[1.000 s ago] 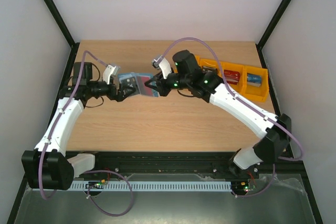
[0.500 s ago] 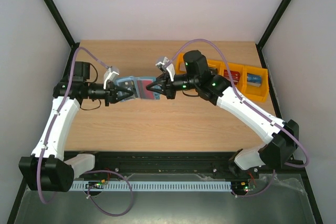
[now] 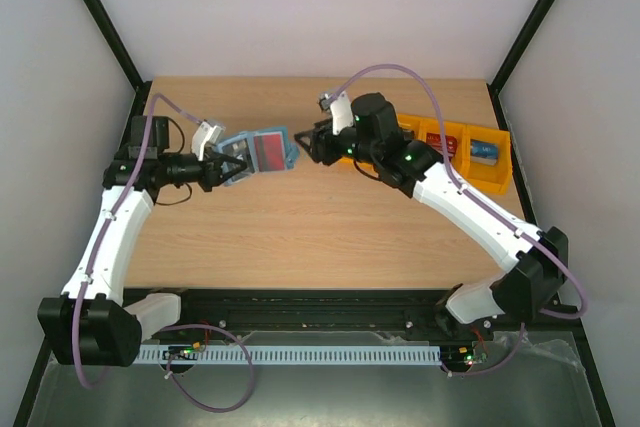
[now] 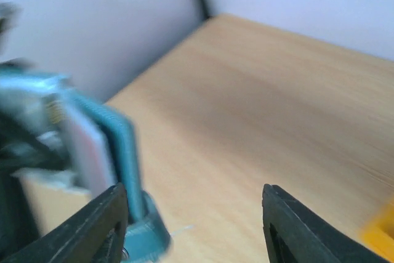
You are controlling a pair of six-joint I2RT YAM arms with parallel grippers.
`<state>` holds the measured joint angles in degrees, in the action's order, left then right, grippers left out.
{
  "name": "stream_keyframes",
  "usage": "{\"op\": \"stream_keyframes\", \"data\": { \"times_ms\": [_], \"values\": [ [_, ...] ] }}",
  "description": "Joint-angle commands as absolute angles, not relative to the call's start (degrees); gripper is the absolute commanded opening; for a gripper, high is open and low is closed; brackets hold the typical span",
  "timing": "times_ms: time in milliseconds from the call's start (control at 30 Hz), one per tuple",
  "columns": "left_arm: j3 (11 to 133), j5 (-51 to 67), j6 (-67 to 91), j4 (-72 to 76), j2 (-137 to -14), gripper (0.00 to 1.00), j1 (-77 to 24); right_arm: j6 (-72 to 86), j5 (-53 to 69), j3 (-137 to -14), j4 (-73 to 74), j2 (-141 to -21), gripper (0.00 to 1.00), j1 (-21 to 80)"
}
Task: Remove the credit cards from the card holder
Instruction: Remove the credit card from the card holder.
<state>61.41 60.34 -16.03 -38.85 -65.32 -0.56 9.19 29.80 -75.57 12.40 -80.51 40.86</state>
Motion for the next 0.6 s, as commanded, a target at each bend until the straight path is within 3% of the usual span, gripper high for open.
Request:
{"op": "stream_keyframes", "data": {
  "times_ms": [0, 100, 167, 367, 467, 567],
  "values": [
    [59.7, 42.2, -6.4, -30.1, -64.6, 0.02, -0.4, 15.6, -10.4, -82.9, 24.0, -84.4, 0.56, 40.5],
    [59.2, 30.2, -6.4, -28.7, -64.8, 0.02, -1.6, 13.0, -13.5, -83.8, 26.0, -85.4, 0.53, 42.8],
    [59.2, 27.1, -7.3, -28.6, -65.0, 0.02, -2.5, 8.7, -6.6, -82.2, 22.8, -84.3, 0.49, 46.4],
    [59.5, 36.8, -8.6, -30.1, -64.8, 0.02, -2.5, 8.4, 34.6, -72.6, -0.3, -81.4, 0.4, 50.0],
    [59.8, 43.1, -9.9, -31.4, -64.9, 0.02, -2.5, 16.1, 41.9, -70.2, -10.8, -83.7, 0.35, 49.9],
    [60.4, 50.0, -11.9, -33.5, -64.7, 0.02, -2.5, 18.2, 42.4, -71.9, -11.8, -86.4, 0.3, 49.9]
  ]
}}
